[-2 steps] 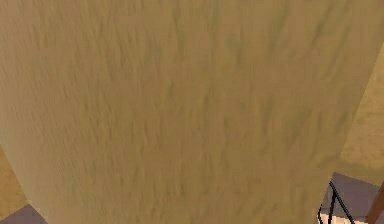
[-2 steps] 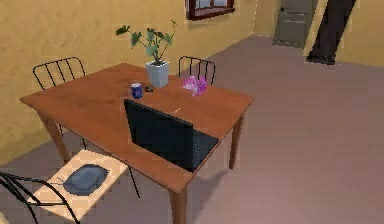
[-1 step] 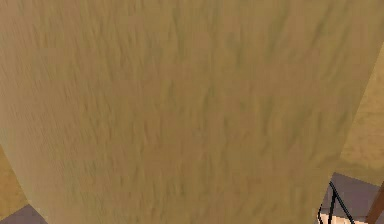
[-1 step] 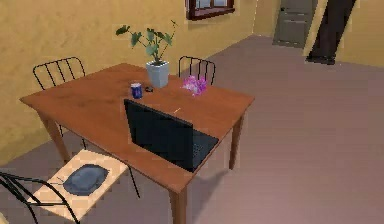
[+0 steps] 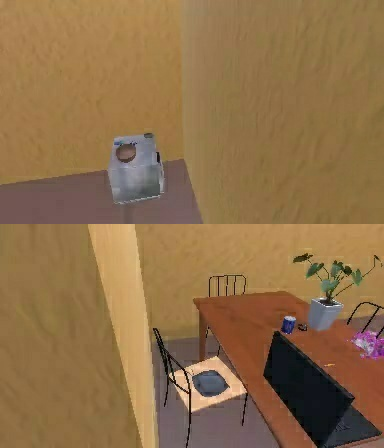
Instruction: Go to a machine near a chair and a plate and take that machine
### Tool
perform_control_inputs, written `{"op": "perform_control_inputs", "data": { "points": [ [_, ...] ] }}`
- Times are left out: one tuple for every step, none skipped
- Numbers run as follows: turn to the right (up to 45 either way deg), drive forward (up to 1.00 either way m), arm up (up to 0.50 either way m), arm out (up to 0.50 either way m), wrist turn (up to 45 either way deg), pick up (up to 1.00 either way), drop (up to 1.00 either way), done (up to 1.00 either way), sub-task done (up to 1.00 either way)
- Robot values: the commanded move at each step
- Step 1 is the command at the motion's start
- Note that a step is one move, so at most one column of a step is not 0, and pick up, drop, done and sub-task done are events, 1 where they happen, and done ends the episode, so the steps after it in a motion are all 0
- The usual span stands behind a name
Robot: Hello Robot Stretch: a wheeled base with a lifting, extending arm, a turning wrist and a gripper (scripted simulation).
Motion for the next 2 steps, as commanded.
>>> {"op": "perform_control_inputs", "data": {
  "points": [
    [-45.0,0.00,0.00,0.00,0.0,0.00,0.00,0.00,0.00],
    [-45.0,0.00,0.00,0.00,0.0,0.00,0.00,0.00,0.00]
  ]
}}
